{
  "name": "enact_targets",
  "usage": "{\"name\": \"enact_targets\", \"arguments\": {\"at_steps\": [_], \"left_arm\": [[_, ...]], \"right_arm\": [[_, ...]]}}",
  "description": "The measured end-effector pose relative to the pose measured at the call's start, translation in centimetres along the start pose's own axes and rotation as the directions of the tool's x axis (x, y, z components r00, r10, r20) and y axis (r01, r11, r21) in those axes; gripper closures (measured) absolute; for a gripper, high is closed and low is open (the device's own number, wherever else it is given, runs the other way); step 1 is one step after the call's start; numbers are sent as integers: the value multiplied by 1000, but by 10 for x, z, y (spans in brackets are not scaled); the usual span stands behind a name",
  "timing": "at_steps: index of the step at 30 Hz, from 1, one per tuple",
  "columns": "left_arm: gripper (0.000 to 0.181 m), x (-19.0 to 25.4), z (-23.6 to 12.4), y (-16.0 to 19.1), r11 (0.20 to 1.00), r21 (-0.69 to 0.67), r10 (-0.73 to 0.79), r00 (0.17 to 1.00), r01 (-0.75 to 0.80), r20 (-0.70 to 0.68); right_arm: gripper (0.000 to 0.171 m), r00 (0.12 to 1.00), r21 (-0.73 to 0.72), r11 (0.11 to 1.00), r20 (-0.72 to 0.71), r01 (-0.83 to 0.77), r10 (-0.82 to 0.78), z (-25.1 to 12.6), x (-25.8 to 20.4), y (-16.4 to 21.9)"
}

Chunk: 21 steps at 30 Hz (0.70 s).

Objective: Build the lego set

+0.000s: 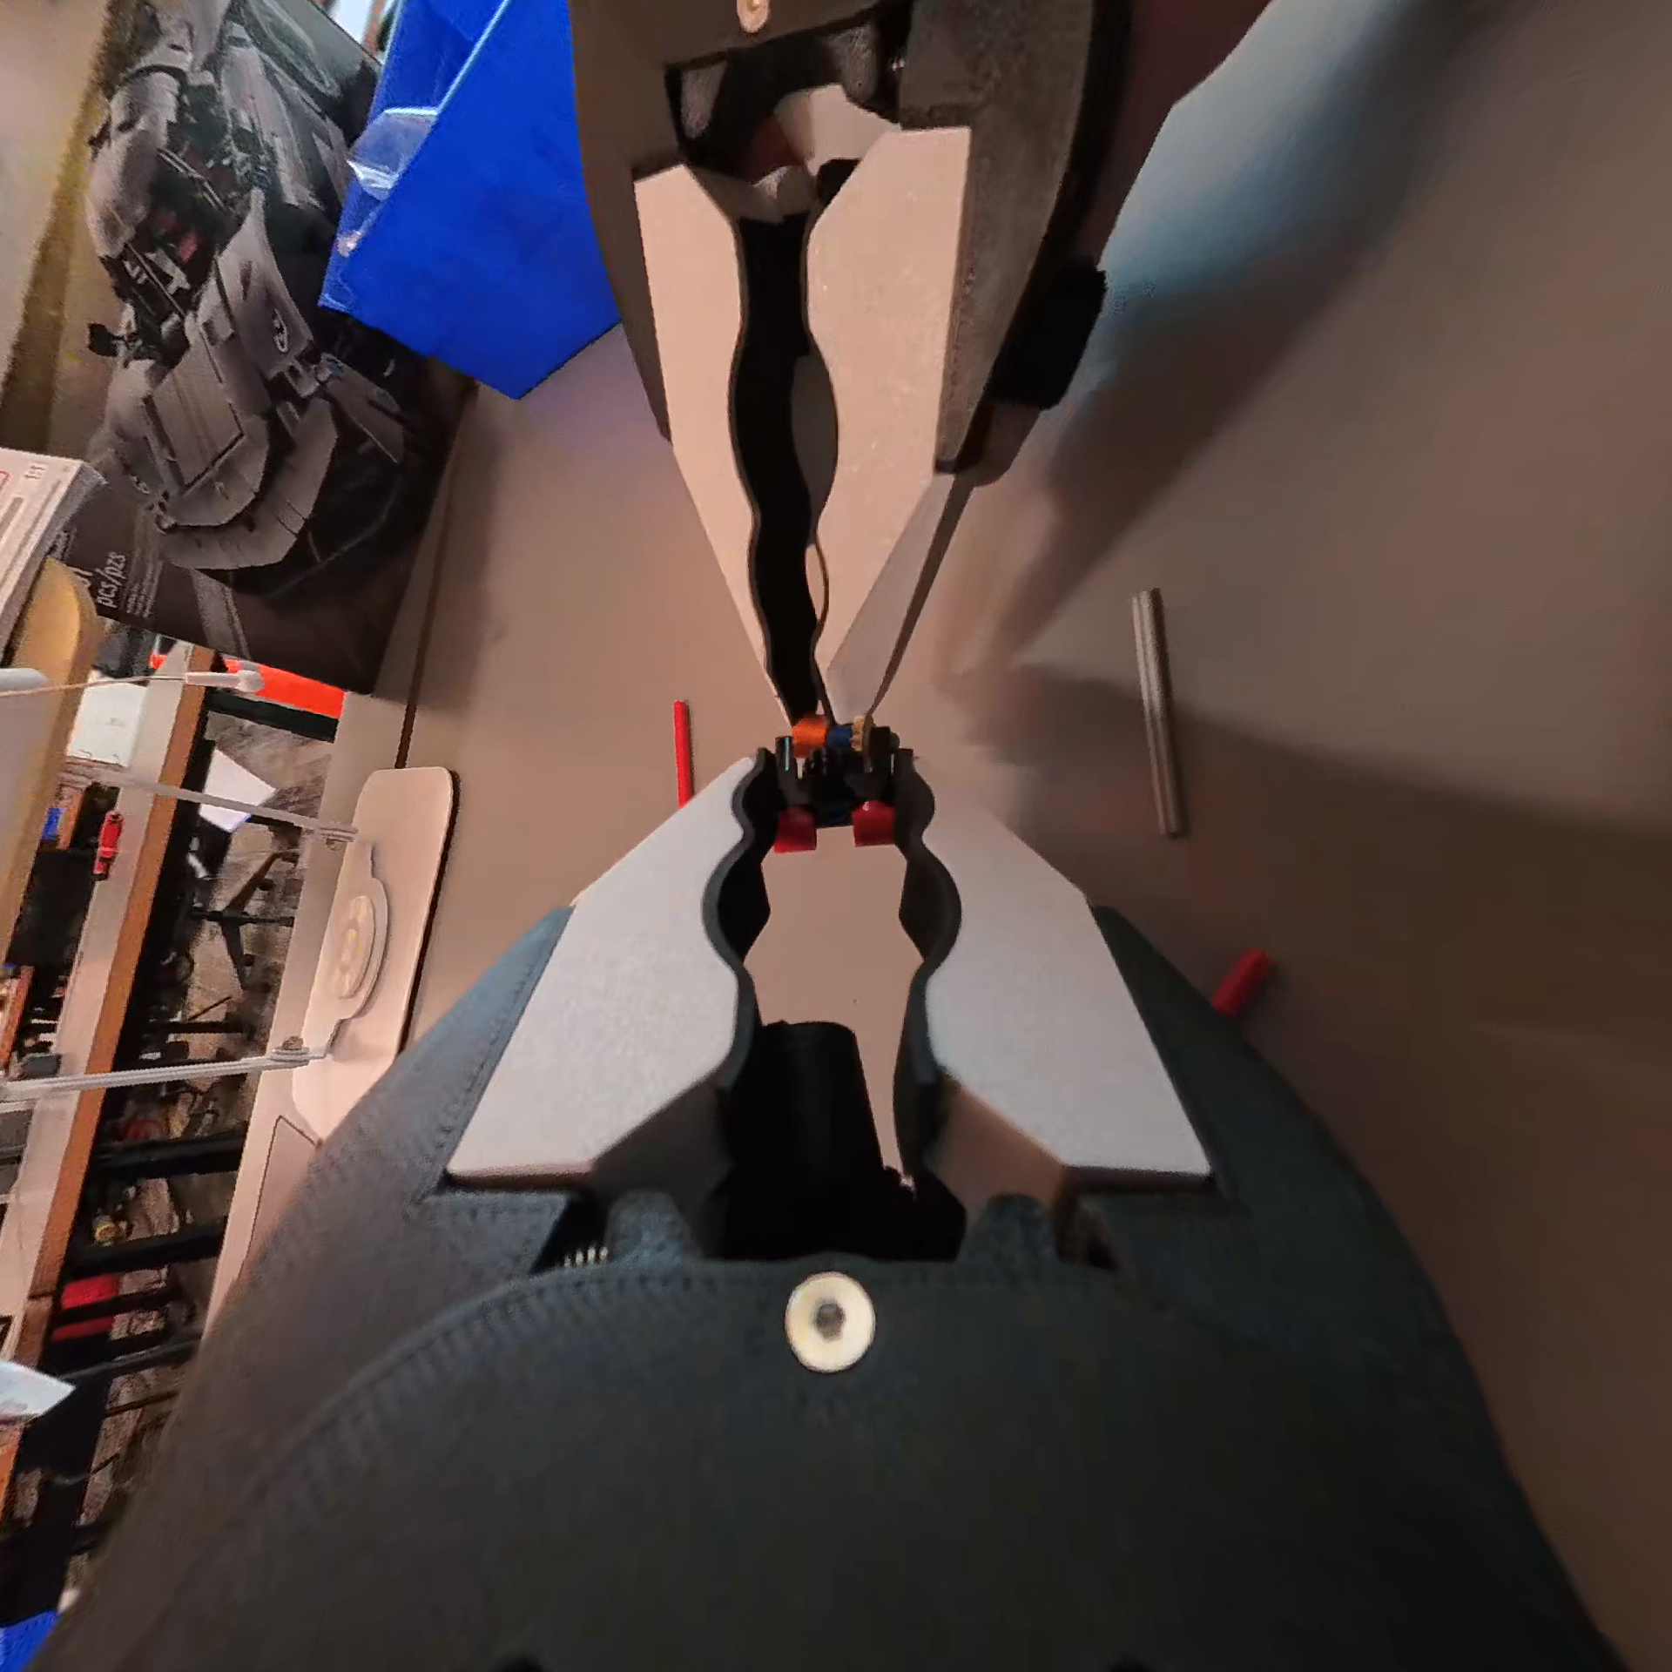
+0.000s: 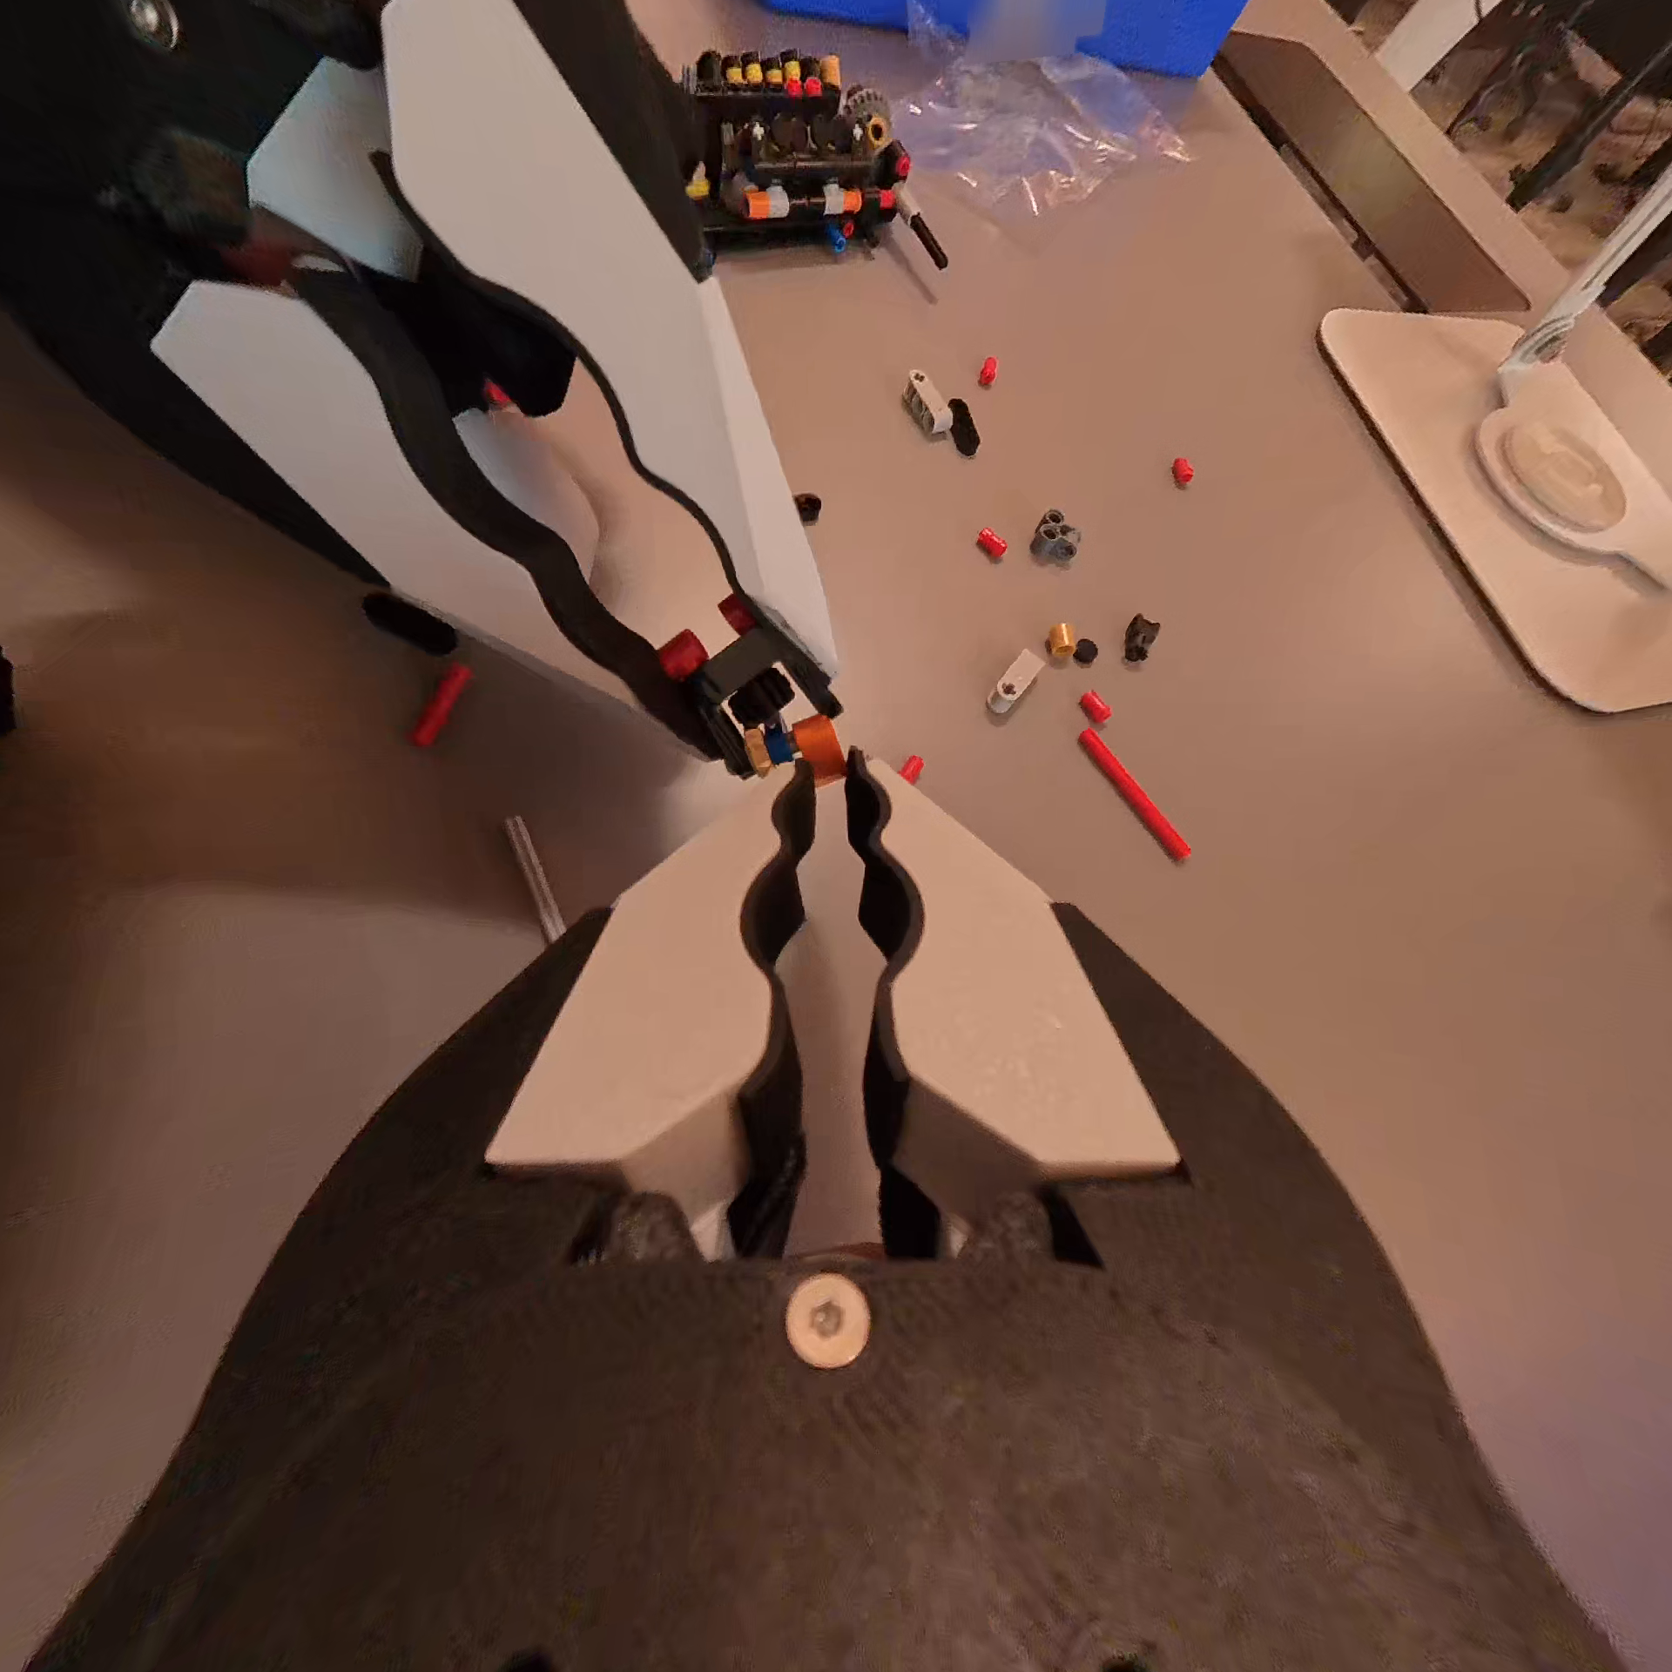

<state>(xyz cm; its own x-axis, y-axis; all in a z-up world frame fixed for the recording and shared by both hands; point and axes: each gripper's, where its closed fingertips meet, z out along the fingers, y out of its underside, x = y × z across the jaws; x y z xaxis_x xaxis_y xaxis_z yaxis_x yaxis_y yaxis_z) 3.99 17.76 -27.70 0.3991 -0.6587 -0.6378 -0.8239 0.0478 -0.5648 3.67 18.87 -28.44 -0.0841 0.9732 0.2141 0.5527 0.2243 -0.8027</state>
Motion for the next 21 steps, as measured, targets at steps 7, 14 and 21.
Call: {"name": "enact_targets", "arguments": {"at_steps": [7,14,21], "left_arm": [[157,-3,-1,-2,994,61,-92,995,94,-35],[157,-5,-2,-1,996,50,-80,997,80,-13],[157,-9,-2,2,996,39,-80,996,79,23]], "right_arm": [[167,998,37,998,27,-51,50,-2,2,-3],[167,988,57,986,22,-157,156,-1,3,-5],[167,957,85,954,45,-288,286,1,6,-8]]}}
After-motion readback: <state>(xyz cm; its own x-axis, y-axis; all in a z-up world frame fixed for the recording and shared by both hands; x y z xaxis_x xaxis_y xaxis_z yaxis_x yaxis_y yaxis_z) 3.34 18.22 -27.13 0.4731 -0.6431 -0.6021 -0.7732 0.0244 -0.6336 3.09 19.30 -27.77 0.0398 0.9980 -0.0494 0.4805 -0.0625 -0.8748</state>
